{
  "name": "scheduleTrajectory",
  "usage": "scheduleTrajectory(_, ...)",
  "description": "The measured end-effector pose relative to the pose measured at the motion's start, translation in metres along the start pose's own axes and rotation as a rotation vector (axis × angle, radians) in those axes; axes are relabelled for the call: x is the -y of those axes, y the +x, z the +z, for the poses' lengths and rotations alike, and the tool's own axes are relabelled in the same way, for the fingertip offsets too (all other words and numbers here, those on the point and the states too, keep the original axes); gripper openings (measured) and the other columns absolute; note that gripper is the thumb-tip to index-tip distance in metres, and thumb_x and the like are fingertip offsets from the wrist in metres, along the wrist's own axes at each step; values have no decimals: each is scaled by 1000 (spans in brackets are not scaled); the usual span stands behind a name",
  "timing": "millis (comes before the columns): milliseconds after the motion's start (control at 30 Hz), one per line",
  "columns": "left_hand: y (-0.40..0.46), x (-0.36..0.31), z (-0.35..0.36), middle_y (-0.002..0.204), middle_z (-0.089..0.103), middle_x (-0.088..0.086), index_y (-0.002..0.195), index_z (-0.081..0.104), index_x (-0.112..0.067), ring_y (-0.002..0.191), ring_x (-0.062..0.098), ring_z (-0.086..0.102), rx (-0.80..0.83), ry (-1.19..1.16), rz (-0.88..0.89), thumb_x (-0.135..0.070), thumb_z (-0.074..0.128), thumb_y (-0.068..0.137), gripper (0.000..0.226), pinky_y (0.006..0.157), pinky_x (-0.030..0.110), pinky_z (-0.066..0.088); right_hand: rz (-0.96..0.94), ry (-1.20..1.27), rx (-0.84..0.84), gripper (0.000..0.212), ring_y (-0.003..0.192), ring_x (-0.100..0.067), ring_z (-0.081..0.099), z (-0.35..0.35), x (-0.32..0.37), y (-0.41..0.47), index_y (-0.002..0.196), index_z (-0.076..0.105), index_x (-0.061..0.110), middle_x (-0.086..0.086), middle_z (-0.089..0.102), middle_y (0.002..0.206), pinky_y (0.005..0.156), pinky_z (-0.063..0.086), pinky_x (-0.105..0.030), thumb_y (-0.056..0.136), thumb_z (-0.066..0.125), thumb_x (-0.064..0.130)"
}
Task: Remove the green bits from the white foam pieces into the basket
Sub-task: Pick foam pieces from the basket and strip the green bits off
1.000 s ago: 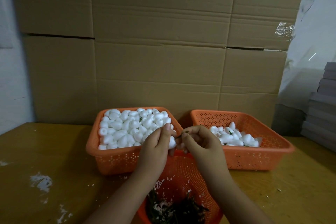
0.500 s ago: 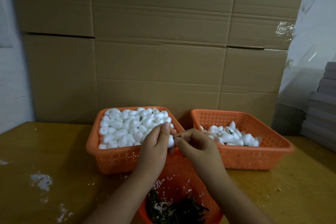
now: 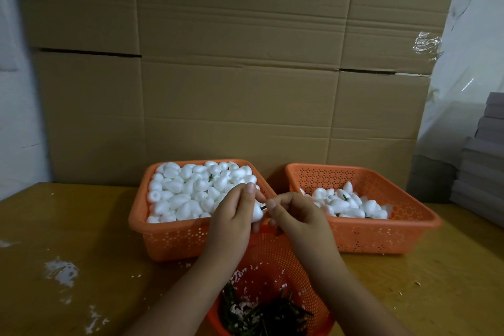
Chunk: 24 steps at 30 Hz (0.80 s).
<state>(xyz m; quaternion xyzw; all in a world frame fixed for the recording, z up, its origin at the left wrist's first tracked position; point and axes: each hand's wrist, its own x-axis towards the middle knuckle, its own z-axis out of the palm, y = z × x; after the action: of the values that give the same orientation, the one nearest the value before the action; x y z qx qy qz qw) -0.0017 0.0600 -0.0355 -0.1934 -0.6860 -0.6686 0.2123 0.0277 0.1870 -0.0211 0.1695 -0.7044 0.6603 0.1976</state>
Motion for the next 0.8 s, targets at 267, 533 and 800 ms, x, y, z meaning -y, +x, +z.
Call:
scheduleTrajectory(267, 0, 1, 1, 47, 49, -3, 81, 63, -20, 45, 7, 47, -12, 35, -17, -39, 38, 100, 37, 49, 19, 39, -55, -97, 41, 14, 74, -12, 65, -1, 1, -1, 79, 69, 7, -3, 72, 69, 71, 48, -19, 90, 66, 16)
scheduleTrajectory(533, -1, -2, 0, 43, 46, -4, 82, 63, -18, 44, 6, 46, -2, 68, -38, -36, 36, 103, 38, 50, 18, 40, -66, -151, 69, 12, 69, 4, 62, 0, 2, -3, 79, 69, 11, 4, 72, 68, 67, 43, -9, 90, 65, 11)
scheduleTrajectory(800, -2, -4, 0, 46, 50, -5, 83, 63, -21, 44, 5, 48, 3, 77, -30, -39, 38, 101, 36, 49, 16, 39, -48, -112, 88, 16, 67, 2, 61, 1, 2, -3, 79, 69, 13, 4, 70, 66, 66, 44, -11, 93, 61, 14)
